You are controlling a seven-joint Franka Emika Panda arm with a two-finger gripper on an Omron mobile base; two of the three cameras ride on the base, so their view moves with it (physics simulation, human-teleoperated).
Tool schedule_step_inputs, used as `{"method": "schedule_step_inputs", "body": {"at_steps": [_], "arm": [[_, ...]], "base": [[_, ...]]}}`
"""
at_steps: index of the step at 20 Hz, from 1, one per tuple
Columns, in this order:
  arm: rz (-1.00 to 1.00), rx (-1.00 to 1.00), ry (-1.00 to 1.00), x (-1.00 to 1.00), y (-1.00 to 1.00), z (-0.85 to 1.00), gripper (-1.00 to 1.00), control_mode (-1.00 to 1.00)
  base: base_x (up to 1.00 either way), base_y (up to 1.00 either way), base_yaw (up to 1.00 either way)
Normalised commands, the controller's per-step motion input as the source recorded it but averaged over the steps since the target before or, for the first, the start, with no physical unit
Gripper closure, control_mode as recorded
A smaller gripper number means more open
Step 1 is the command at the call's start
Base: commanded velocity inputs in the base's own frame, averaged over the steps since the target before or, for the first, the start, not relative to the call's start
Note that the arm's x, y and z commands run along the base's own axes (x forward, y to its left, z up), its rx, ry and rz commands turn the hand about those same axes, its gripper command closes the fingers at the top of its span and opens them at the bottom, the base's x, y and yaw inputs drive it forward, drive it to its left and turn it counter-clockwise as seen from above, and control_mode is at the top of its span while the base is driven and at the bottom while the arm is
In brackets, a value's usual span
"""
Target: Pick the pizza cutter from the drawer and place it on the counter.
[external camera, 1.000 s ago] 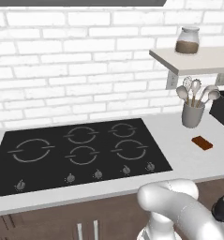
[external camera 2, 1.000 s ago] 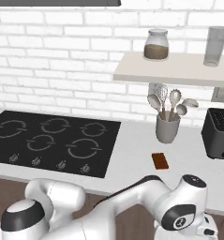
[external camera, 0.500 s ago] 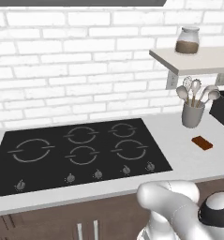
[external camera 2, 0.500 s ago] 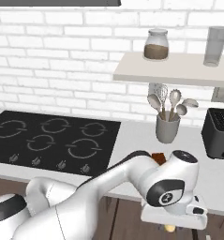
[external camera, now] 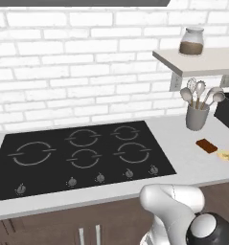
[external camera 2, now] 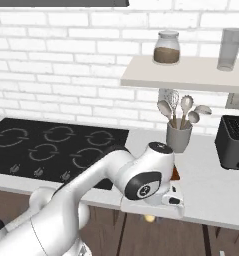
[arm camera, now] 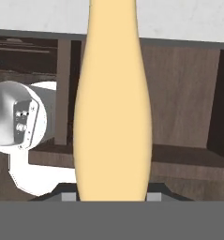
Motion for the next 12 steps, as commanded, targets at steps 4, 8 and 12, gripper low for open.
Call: {"method": "schedule_step_inputs", "body": {"at_steps": [4,8,12], "arm": [[0.0,0.02,0.0,0.93,0.52,-0.18,1.0,-1.0],[0.0,0.05,0.0,0.99,0.16,-0.12,1.0,-1.0],[0.0,0.03,0.0,0.98,0.06,-0.13,1.0,-1.0]], "base": [[0.0,0.0,0.0],[0.0,0.0,0.0],[0.0,0.0,0.0]]}}
